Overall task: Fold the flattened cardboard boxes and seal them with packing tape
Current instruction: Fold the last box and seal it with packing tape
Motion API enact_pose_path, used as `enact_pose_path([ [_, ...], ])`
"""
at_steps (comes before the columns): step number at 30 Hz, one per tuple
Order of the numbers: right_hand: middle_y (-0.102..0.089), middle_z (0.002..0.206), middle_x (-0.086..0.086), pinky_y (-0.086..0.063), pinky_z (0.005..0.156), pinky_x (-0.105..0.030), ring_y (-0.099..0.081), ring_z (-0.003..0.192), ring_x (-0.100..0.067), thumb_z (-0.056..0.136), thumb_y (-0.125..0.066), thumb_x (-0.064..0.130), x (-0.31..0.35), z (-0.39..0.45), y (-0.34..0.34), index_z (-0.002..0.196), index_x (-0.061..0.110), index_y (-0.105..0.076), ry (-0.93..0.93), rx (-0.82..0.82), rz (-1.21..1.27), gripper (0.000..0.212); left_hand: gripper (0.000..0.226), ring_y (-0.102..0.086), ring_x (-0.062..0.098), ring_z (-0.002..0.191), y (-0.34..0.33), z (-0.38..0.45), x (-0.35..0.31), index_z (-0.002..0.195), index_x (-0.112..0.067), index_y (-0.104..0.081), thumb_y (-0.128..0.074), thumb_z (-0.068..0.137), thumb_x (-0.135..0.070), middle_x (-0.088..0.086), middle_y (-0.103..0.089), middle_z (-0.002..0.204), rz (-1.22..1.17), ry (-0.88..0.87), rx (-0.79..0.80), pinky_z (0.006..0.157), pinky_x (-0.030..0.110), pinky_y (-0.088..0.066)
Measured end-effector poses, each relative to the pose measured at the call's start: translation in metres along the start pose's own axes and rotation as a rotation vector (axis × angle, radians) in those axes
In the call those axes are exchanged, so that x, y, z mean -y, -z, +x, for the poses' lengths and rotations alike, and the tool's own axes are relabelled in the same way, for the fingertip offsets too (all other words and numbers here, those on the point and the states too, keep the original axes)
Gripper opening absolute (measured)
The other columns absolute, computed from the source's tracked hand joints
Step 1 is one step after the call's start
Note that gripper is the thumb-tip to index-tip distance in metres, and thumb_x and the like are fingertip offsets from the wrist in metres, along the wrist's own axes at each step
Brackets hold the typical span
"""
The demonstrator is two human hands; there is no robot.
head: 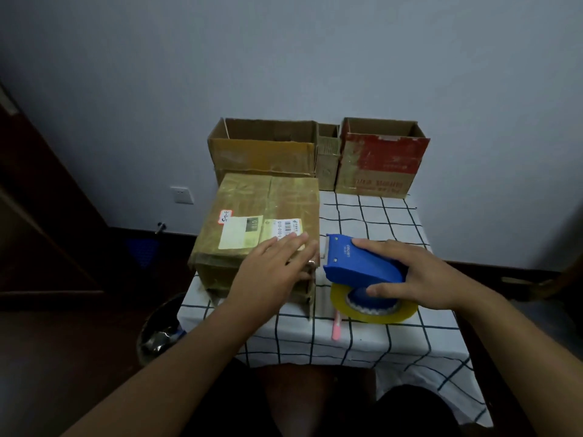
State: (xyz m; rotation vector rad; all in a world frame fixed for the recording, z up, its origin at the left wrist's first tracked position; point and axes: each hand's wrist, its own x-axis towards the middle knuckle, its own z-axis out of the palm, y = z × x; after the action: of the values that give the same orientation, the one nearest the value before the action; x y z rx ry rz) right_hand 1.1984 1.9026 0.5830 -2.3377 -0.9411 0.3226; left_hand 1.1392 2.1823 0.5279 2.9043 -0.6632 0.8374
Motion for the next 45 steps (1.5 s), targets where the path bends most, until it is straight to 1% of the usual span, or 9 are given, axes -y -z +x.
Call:
enact_pose_path([
  [8,-0.05,0.101,0.016,-0.046,0.088,-0.031,-0.052,0.094,-0.002,0.074,-0.061,0.072,-0.022,-0.031,0.023,0.134,0.076,-0.021,-0.048,0.074,-0.167,0.072,0.049,-0.059,0.026,0.121,0.001,-0.002,0.006,0.133,-0.016,-0.059,-0.071,0.088,-0.032,0.01,-0.06,0.135,-0.023,0.016,-0.04,0.098,0.041,-0.046],
  [13,-0.041,0.1,0.017,-0.043,0.083,-0.024,-0.049,0.091,-0.005,0.084,-0.054,0.069,0.0,-0.019,0.035,0.138,0.072,-0.008,-0.075,0.284,-0.551,0.071,0.053,-0.061,0.026,0.118,0.002,0.005,-0.006,0.133,-0.017,-0.059,-0.074,0.085,-0.033,0.01,-0.061,0.133,-0.005,0.014,-0.035,0.096,0.04,-0.048],
  [18,-0.049,0.111,0.01,-0.046,0.088,-0.035,-0.05,0.099,-0.014,0.083,-0.061,0.059,0.025,0.02,0.034,0.145,0.057,-0.026,-0.165,0.42,-0.622,0.071,0.053,-0.062,0.028,0.117,-0.001,0.009,-0.015,0.134,-0.016,-0.059,-0.074,0.085,-0.032,0.01,-0.062,0.132,0.012,0.027,-0.01,0.095,0.042,-0.049],
  [22,-0.054,0.131,0.004,-0.044,0.082,-0.034,-0.053,0.111,-0.02,0.081,-0.063,0.053,0.005,0.022,0.012,0.144,0.047,-0.038,-0.289,0.505,-0.899,0.067,0.053,-0.062,0.028,0.117,0.006,0.003,-0.004,0.134,-0.017,-0.059,-0.073,0.085,-0.032,0.008,-0.062,0.132,-0.009,0.065,0.004,0.094,0.042,-0.05],
  [26,-0.055,0.115,0.001,-0.047,0.086,-0.035,-0.051,0.097,-0.018,0.088,-0.047,0.07,-0.036,-0.003,0.012,0.147,0.052,-0.024,-0.467,0.227,-0.52,0.066,0.054,-0.056,0.025,0.125,0.011,0.0,-0.001,0.141,-0.022,-0.052,-0.067,0.09,-0.032,0.005,-0.056,0.14,-0.044,0.065,0.063,0.101,0.042,-0.044],
  [29,-0.06,0.114,-0.008,-0.047,0.085,-0.035,-0.057,0.096,-0.022,0.1,-0.036,0.052,-0.046,-0.011,0.001,0.149,0.052,-0.023,-0.49,0.015,-0.238,0.05,0.052,-0.051,0.026,0.13,0.015,0.005,-0.007,0.144,-0.03,-0.046,-0.059,0.093,-0.034,0.007,-0.052,0.144,-0.051,0.054,0.121,0.105,0.042,-0.04],
  [32,-0.053,0.105,-0.007,-0.043,0.074,-0.031,-0.056,0.087,-0.019,0.102,-0.042,0.044,-0.042,-0.016,-0.017,0.15,0.05,-0.019,-0.449,-0.1,-0.117,0.054,0.055,-0.05,0.03,0.13,0.019,0.01,-0.013,0.145,-0.035,-0.043,-0.058,0.093,-0.034,0.012,-0.051,0.145,-0.031,0.035,0.178,0.105,0.043,-0.04],
  [38,-0.041,0.115,-0.005,-0.049,0.073,-0.035,-0.046,0.091,-0.019,0.099,-0.046,0.043,-0.048,-0.009,-0.056,0.151,0.053,-0.006,-0.504,-0.242,-0.321,0.066,0.049,-0.051,0.034,0.128,0.027,0.018,-0.019,0.137,-0.039,-0.051,-0.063,0.09,-0.036,0.014,-0.051,0.143,0.005,0.048,0.266,0.102,0.047,-0.043],
  [45,-0.043,0.123,-0.012,-0.049,0.075,-0.036,-0.049,0.102,-0.026,0.1,-0.048,0.038,-0.07,-0.005,-0.113,0.154,0.03,-0.018,-0.685,-0.324,-0.515,0.062,0.045,-0.055,0.034,0.125,0.033,0.02,-0.023,0.133,-0.04,-0.055,-0.065,0.089,-0.036,0.013,-0.055,0.14,0.006,0.076,0.279,0.098,0.046,-0.047],
])
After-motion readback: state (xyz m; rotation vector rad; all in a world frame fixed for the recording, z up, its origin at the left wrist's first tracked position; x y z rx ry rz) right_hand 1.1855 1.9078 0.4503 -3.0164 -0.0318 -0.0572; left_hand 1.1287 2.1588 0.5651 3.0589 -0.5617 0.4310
